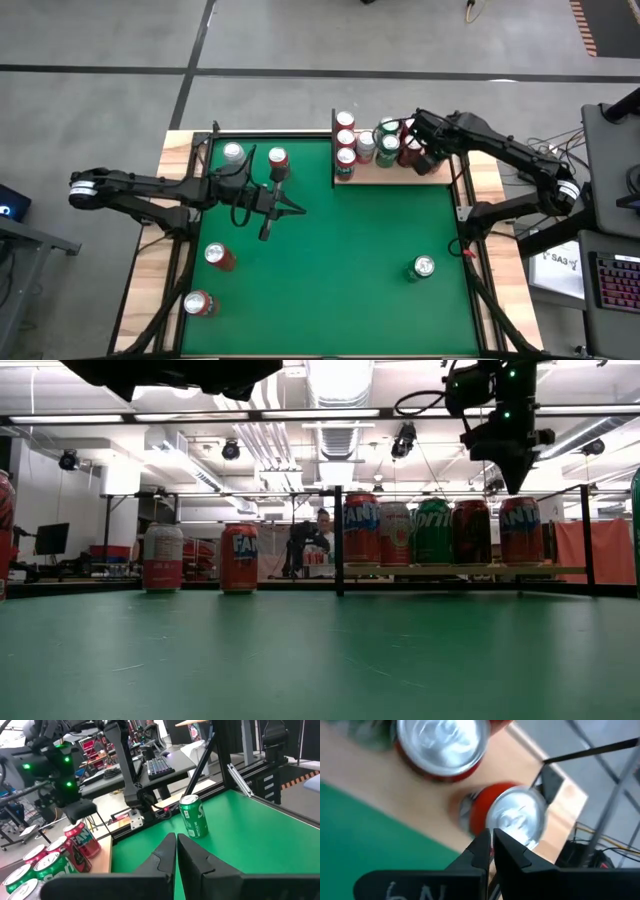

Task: Place canned beverage on shelf
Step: Put the red soda can on the shelf

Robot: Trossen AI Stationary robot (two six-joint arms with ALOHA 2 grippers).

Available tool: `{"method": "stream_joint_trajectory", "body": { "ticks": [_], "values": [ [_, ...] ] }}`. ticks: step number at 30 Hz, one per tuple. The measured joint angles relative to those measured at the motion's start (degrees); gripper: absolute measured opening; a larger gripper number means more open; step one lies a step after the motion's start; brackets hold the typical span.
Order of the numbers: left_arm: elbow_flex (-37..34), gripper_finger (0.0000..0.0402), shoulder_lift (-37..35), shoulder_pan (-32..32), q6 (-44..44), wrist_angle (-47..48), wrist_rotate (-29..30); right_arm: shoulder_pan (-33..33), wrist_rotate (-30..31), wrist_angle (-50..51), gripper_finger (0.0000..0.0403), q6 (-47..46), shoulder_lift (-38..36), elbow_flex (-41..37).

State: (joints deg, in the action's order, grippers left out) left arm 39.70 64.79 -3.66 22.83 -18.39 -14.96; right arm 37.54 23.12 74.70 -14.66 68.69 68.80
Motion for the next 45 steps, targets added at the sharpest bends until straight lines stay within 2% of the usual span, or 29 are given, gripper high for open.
{"method": "stream_joint_trajectory", "body": {
  "ticks": [4,18,24,33,45],
  "values": [
    [0.0,0.0000,0.0,0.0,0.0,0.0,0.0,0.0,4.0,-2.9,0.0012,-0.8,0.0,0.3],
    [0.0,0.0000,0.0,0.0,0.0,0.0,0.0,0.0,4.5,-5.8,0.0012,-1.2,0.7,-3.5],
    [0.0,0.0000,0.0,0.0,0.0,0.0,0.0,-0.1,3.7,-5.6,0.0012,0.6,0.3,-3.4],
    [0.0,0.0000,0.0,0.0,0.0,0.0,0.3,-0.2,-0.8,-3.2,0.0012,3.2,-1.8,-2.8],
    [0.0,0.0000,0.0,0.0,0.1,-0.2,0.9,-0.2,0.4,-1.8,0.0012,2.7,-5.2,-0.8]
  ]
}}
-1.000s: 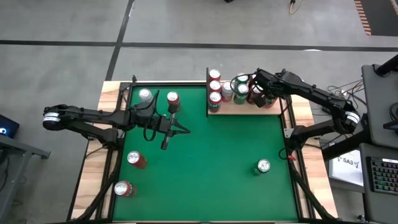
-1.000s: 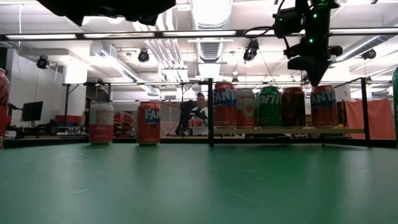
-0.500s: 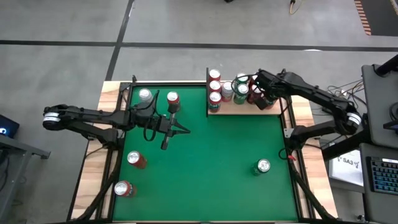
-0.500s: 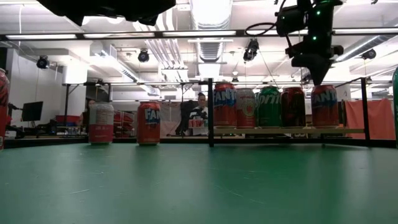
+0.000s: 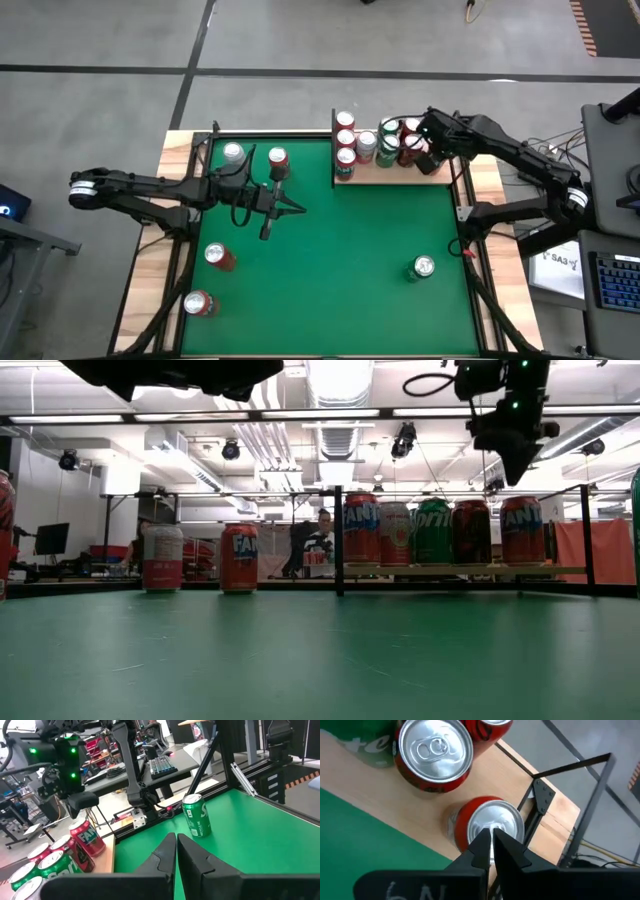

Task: Place canned beverage on shelf
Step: Put the red soda can on the shelf

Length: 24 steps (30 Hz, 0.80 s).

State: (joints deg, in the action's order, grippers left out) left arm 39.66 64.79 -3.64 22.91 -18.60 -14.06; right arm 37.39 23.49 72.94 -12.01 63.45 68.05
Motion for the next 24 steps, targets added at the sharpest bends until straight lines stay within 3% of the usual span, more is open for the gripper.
{"method": "stream_joint_trajectory", "body": {
  "ticks": [11,17,24],
  "values": [
    [0.0,0.0000,0.0,0.0,0.1,-0.2,0.0,0.0,-14.0,14.0,0.0012,-6.8,0.3,4.2],
    [0.0,0.0000,0.0,0.0,-0.1,-0.2,0.0,0.0,-13.8,13.4,0.0012,-7.7,0.4,1.0],
    [0.0,0.0000,0.0,0.0,-0.1,-0.2,0.0,0.2,-8.7,8.2,0.0012,-7.1,1.3,-1.8]
  ]
}}
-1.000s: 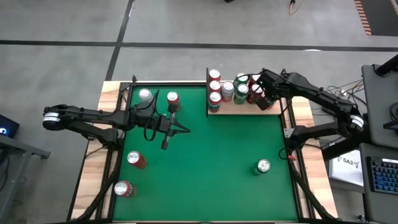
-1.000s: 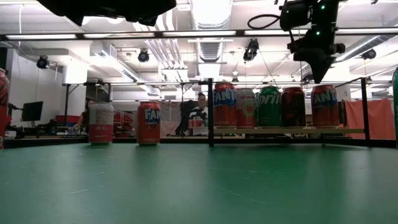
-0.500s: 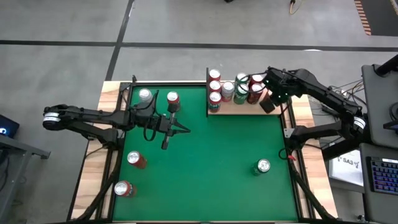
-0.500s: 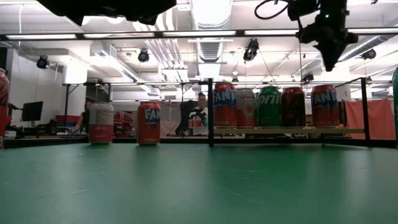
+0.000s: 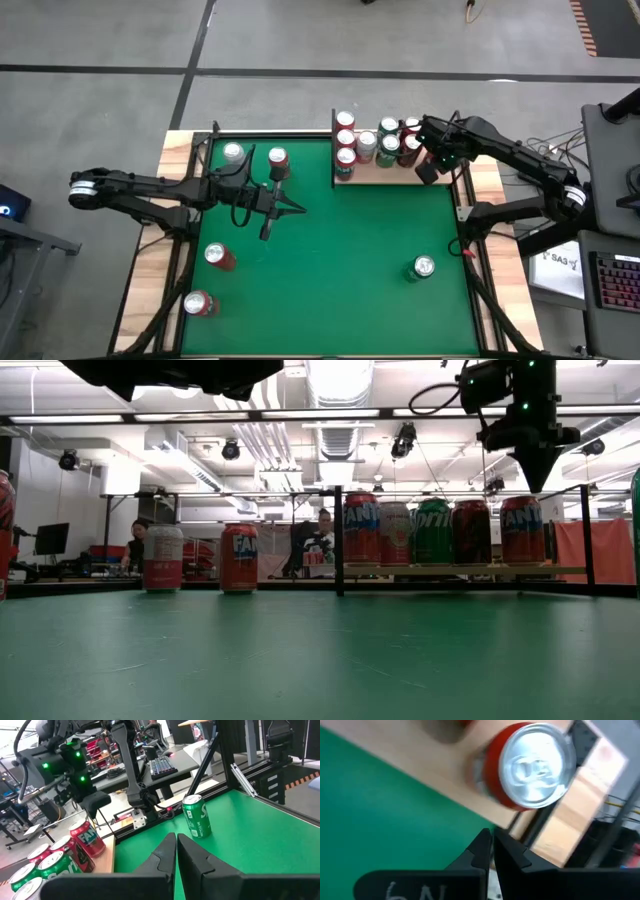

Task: Place canned beverage on shelf
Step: Put the red soda can on the shelf

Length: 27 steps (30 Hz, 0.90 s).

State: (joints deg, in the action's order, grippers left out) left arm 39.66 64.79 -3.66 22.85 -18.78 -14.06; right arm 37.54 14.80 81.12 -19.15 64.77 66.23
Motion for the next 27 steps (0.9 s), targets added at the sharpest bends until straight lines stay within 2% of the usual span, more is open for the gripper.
{"method": "stream_joint_trajectory", "body": {
  "ticks": [11,19,27],
  "values": [
    [0.0,0.0000,0.0,0.0,0.0,0.0,0.0,0.0,5.6,-1.0,0.0012,2.4,3.9,-0.2],
    [0.0,0.0000,0.0,0.0,0.0,0.0,0.0,0.0,13.7,-2.9,0.0012,7.1,6.4,-0.2],
    [0.0,0.0000,0.0,0.0,0.0,0.0,0.0,0.0,14.4,-4.4,0.0012,8.4,7.1,0.1]
  ]
}}
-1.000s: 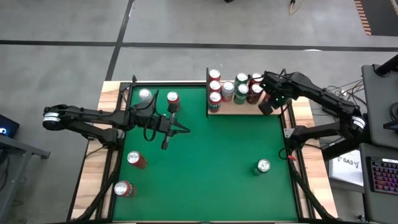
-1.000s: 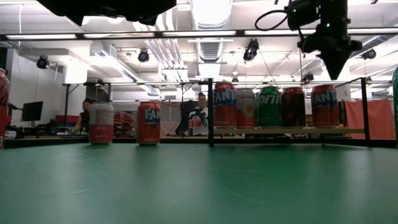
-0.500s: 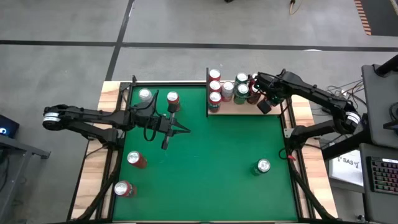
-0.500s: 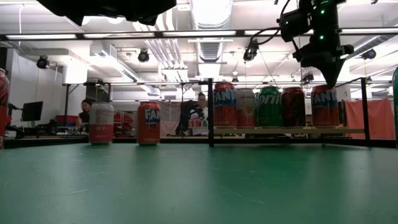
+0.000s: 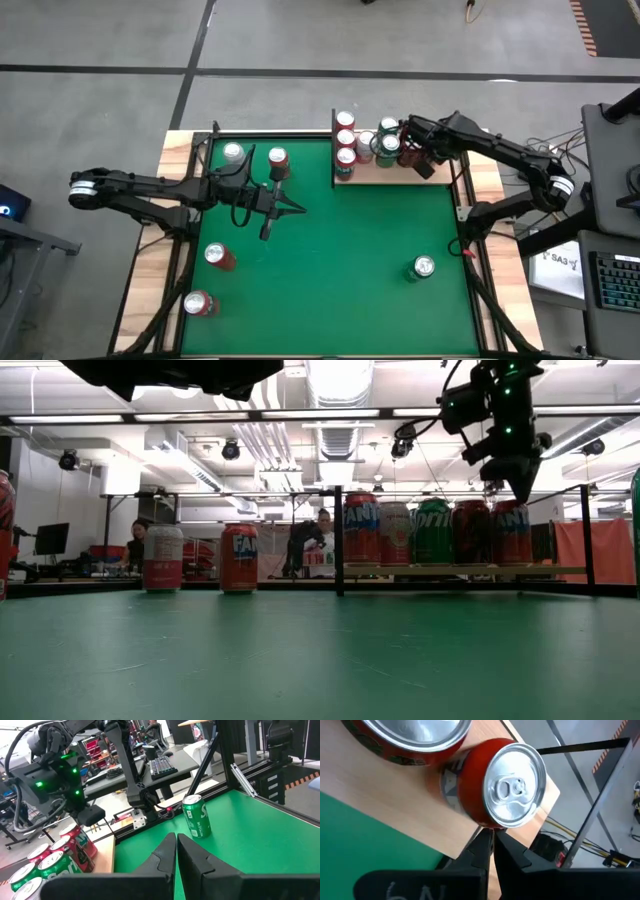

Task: Place canned beverage on shelf
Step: Put the red soda can on the shelf

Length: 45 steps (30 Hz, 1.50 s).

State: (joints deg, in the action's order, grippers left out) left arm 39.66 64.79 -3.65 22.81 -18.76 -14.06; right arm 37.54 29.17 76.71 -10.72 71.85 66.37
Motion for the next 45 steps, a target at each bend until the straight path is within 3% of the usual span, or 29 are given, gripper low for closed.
{"method": "stream_joint_trajectory", "body": {
  "ticks": [5,9,12,25,32,40,45],
  "values": [
    [0.0,0.0000,0.0,0.0,0.0,0.0,0.0,0.0,-0.9,5.3,0.0012,-2.8,-0.1,2.6],
    [0.0,0.0000,0.0,0.0,0.0,0.0,0.0,0.5,-9.4,6.0,0.0012,-4.0,-0.2,4.9],
    [0.0,0.0000,0.0,0.0,0.0,0.0,0.0,1.7,-12.1,4.8,0.0012,-4.2,0.0,4.9],
    [0.0,0.0000,0.0,0.0,-0.4,0.1,0.0,7.7,-8.7,-0.8,0.0012,0.9,3.4,4.3],
    [0.0,0.0000,0.0,0.0,-0.4,0.1,0.0,8.7,-3.4,-0.8,0.0012,2.4,4.3,4.2],
    [0.0,0.0000,0.0,0.0,-0.4,0.0,0.0,8.7,-3.8,1.1,0.0012,1.1,3.0,6.6],
    [0.0,0.0000,0.0,0.0,-0.4,0.0,0.0,8.7,-12.0,0.8,0.0012,-0.1,1.7,7.3]
  ]
}}
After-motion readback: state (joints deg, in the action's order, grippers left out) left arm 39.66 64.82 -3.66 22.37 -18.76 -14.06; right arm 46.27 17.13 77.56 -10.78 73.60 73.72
